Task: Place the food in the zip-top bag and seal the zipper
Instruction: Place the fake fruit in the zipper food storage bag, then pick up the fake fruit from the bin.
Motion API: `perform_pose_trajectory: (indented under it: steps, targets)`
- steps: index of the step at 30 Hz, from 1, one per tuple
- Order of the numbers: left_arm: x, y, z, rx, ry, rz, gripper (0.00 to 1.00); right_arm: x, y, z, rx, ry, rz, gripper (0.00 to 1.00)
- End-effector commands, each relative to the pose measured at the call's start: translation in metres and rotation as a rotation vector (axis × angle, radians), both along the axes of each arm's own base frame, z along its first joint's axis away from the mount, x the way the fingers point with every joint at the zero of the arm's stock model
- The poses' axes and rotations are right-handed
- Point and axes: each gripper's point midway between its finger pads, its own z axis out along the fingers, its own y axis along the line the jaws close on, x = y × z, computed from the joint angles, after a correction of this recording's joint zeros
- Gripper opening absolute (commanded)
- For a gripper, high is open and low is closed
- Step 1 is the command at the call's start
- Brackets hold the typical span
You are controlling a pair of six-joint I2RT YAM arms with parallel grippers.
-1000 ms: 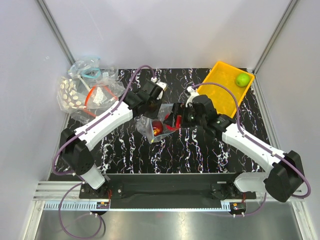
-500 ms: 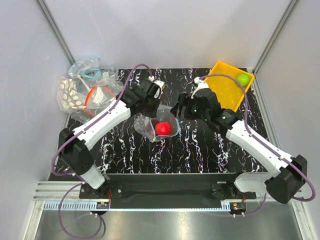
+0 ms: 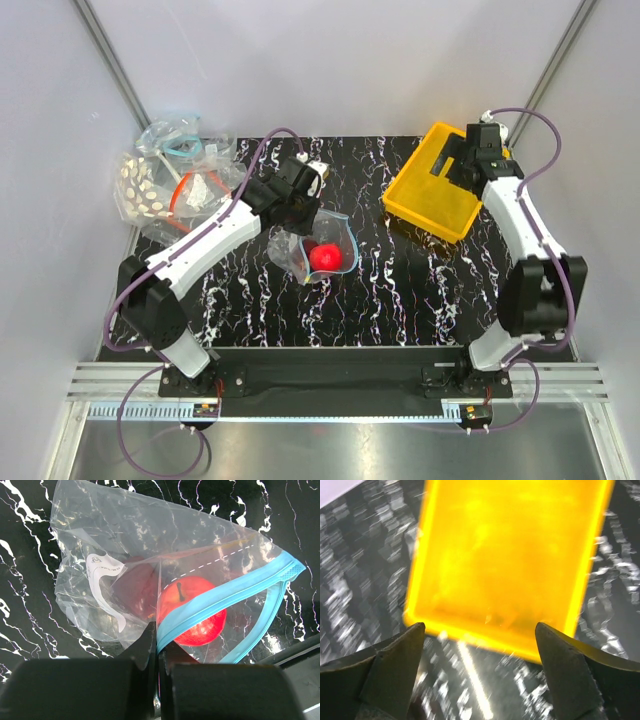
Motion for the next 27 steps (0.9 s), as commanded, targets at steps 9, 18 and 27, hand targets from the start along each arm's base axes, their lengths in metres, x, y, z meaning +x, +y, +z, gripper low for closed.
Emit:
perform_pose_trajectory:
  steps: [9, 18, 27]
  targets:
    - [0.002, -0.006, 0.013, -0.06, -0.032, -0.005, 0.0, 0.109, -0.119, -0.029, -0.12, 0.005, -0.279, 1.0]
    - [0.0, -0.012, 0.008, -0.074, -0.004, -0.017, 0.0, 0.174, -0.154, -0.079, -0.131, 0.014, -0.321, 1.0]
    - [0.002, -0.008, 0.006, -0.061, -0.009, -0.005, 0.0, 0.21, -0.182, -0.102, -0.194, -0.008, -0.364, 1.0]
